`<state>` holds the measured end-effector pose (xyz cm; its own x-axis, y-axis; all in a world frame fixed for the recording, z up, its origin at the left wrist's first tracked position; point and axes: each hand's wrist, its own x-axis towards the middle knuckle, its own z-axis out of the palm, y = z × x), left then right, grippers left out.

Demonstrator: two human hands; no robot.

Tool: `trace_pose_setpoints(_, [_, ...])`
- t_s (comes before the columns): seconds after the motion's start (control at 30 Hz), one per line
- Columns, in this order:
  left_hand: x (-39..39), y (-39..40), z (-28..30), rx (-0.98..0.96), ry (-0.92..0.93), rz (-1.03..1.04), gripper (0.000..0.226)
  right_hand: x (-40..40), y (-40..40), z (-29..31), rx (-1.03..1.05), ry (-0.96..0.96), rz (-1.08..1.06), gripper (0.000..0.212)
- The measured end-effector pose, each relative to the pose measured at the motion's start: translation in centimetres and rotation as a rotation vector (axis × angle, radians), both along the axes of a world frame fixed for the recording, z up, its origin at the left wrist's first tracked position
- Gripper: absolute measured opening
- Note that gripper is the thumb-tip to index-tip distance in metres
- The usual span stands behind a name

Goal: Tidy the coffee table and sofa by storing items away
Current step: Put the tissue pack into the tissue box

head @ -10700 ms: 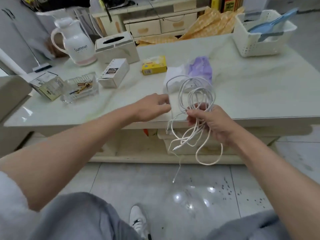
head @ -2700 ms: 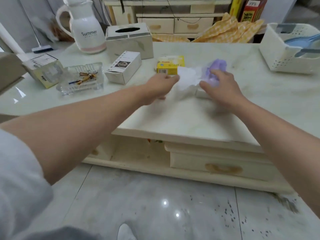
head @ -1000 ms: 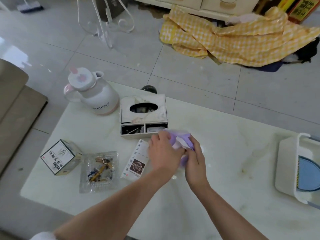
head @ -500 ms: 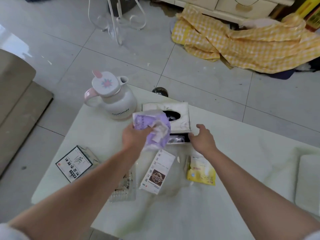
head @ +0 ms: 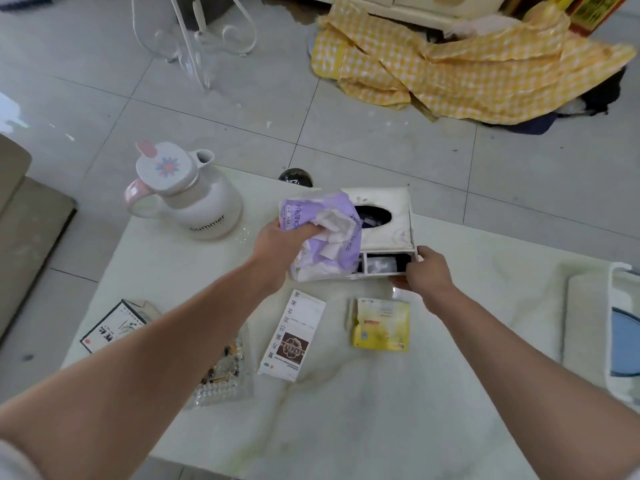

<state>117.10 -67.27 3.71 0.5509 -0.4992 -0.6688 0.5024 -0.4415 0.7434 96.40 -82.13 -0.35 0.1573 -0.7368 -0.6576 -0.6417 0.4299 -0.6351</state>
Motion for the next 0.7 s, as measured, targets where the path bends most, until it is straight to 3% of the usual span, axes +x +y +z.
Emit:
trace_pose_setpoints(0.13, [-4.8, -4.0, 1.0, -0.053, 0.044, -0.063, 0.040, -9.9, -4.5, 2.3, -0.068, 0.061, -0.051, 0.030])
trace_pose_setpoints(0.27, [-10.6, -6.9, 1.5, -0.050, 0.142, -0.100, 0.005, -18.8, -7.8, 3.7, -0.170, 0.262, 0.052, 0.027])
trace_pose_setpoints(0.4, [-15.9, -8.7, 0.9, -0.019, 0.164, -0.138, 0.021, -23.6, -10.3, 2.8, -0.268, 0.399, 0.243, 0.035])
trace_pose_setpoints(0.53, [-19.1, -9.0, -0.1, 0.044, 0.165, -0.176, 0.041, -23.7, -11.2, 1.9, -0.331, 0.360, 0.163, 0.049])
trace_pose_setpoints(0.63, [-20.3, -8.8, -1.1, 0.066, 0.153, -0.166, 0.042, -23.3, -10.2, 2.7, -0.503, 0.396, 0.072, 0.042])
trace_pose_setpoints(0.7, [-20.8, -8.7, -1.6, 0.088, 0.134, -0.129, 0.042, -22.5, -8.7, 3.5, -0.660, 0.367, 0.151, 0.030])
